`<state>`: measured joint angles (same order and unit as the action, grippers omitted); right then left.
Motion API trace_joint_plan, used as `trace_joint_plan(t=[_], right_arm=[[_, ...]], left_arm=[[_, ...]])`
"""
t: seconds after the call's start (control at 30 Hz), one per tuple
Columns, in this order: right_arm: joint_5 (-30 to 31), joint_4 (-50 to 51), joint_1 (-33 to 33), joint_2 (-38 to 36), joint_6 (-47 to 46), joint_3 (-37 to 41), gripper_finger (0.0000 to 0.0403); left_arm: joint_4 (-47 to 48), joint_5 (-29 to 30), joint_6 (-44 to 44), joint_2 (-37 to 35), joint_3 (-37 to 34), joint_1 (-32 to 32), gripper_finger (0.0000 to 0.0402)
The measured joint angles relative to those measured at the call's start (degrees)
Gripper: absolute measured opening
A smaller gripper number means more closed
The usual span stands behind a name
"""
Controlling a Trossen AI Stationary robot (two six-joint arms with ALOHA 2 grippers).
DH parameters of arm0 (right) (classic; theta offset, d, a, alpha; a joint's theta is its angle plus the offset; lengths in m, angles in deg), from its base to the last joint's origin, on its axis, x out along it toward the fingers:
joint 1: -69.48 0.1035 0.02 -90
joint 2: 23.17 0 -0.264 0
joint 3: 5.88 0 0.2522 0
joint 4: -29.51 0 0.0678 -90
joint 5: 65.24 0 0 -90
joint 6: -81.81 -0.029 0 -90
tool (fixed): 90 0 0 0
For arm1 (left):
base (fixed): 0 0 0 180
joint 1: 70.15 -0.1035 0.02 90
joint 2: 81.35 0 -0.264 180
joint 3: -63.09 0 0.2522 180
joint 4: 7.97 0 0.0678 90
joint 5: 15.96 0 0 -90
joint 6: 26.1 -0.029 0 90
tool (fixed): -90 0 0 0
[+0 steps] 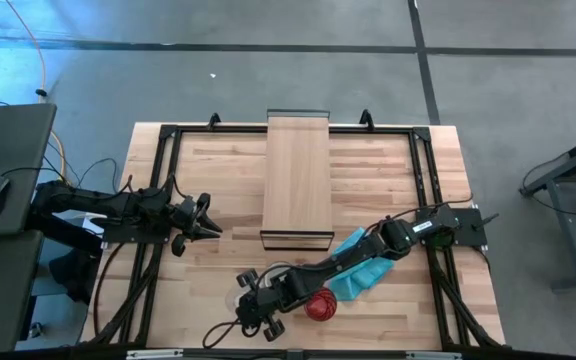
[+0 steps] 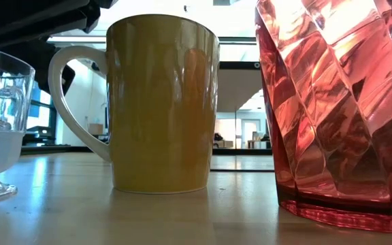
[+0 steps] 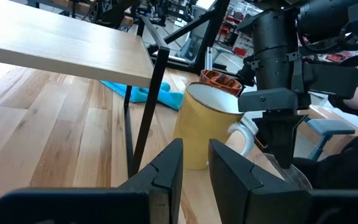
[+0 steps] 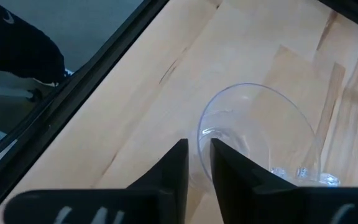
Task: Stack small to large cups/mugs on shelf
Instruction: Put the transparent cup on the shelf
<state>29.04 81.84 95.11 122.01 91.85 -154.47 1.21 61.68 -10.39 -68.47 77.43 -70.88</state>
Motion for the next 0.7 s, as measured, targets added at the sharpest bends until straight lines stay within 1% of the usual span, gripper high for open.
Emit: trace_joint_plan(t=[0.2,0.33,0.7], right_arm=[[-0.1,0.4,0.0,0.0,0.0,0.0,0.0029],[-0.2,0.4,0.0,0.0,0.9,0.0,0.0004],[0.7,0.1,0.1,0.0,3.0,0.0,0.0001]], left_arm=[[0.0,0.0,0.0,0.0,0.0,0.0,0.0067],[0.0,0.0,0.0,0.0,0.0,0.0,0.0067],[0.0,0.0,0.0,0.0,0.0,0.0,0.0067]])
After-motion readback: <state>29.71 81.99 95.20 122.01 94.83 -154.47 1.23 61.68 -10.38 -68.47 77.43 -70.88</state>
